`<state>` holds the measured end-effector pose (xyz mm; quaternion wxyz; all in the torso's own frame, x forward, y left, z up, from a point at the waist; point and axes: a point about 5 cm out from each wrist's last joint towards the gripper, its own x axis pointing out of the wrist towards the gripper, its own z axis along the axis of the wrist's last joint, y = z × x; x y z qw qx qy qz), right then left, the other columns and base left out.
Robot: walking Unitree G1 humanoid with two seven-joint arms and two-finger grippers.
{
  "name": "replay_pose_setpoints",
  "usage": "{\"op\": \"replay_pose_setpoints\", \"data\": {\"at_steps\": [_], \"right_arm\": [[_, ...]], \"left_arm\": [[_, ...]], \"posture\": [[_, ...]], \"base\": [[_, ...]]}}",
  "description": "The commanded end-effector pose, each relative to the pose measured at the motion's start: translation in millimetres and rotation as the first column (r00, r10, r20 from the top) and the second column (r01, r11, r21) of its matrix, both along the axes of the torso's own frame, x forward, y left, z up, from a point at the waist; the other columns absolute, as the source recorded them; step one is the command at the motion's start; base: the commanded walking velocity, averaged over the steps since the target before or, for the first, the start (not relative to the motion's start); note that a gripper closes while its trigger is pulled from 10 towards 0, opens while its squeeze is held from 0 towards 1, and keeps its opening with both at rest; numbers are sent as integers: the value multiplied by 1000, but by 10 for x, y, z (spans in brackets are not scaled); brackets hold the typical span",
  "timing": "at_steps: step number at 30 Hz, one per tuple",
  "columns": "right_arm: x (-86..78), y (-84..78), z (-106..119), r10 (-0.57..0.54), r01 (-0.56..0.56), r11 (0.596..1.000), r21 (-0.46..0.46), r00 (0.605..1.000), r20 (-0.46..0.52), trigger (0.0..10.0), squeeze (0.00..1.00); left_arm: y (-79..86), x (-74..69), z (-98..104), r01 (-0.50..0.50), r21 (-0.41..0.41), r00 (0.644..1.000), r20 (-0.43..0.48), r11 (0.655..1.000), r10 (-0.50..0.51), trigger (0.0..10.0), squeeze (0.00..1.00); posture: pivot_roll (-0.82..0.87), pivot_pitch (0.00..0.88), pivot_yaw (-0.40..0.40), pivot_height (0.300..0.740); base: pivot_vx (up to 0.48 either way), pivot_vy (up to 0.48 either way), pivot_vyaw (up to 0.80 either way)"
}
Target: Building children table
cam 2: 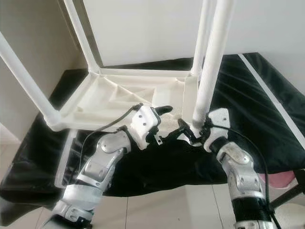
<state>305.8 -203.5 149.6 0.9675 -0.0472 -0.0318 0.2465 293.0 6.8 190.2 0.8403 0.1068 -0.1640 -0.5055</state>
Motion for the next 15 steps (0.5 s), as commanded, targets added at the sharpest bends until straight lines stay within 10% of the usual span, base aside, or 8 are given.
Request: {"op": "replay_pose_setpoints", "data": {"at_steps": [1, 11, 12, 15], "right_arm": [[-1, 135, -81, 88, -89, 996, -16, 996, -30, 0, 0], [-22, 65, -161, 89, -90, 996, -10, 994, -56, 0, 0], [-22, 57, -155, 42, -42, 999, 7, 998, -55, 10000, 0], [-22, 61, -157, -23, 23, 1000, -3, 998, -53, 10000, 0]], "left_arm": [[16, 40, 10, -47, -13, 999, 5, 999, 47, 10000, 0], [13, 31, 11, -51, -26, 999, 0, 998, 51, 10000, 0], [-1, 27, 9, -44, -30, 999, -4, 999, 44, 10000, 0], [-11, 32, 5, -42, -33, 999, -11, 999, 41, 10000, 0]], "posture": [[-78, 0, 72, 740], [-66, 0, 58, 740], [-74, 0, 57, 740], [-76, 0, 56, 740]], "base": [[0, 0, 0], [0, 0, 0], [0, 0, 0], [0, 0, 0]]}}
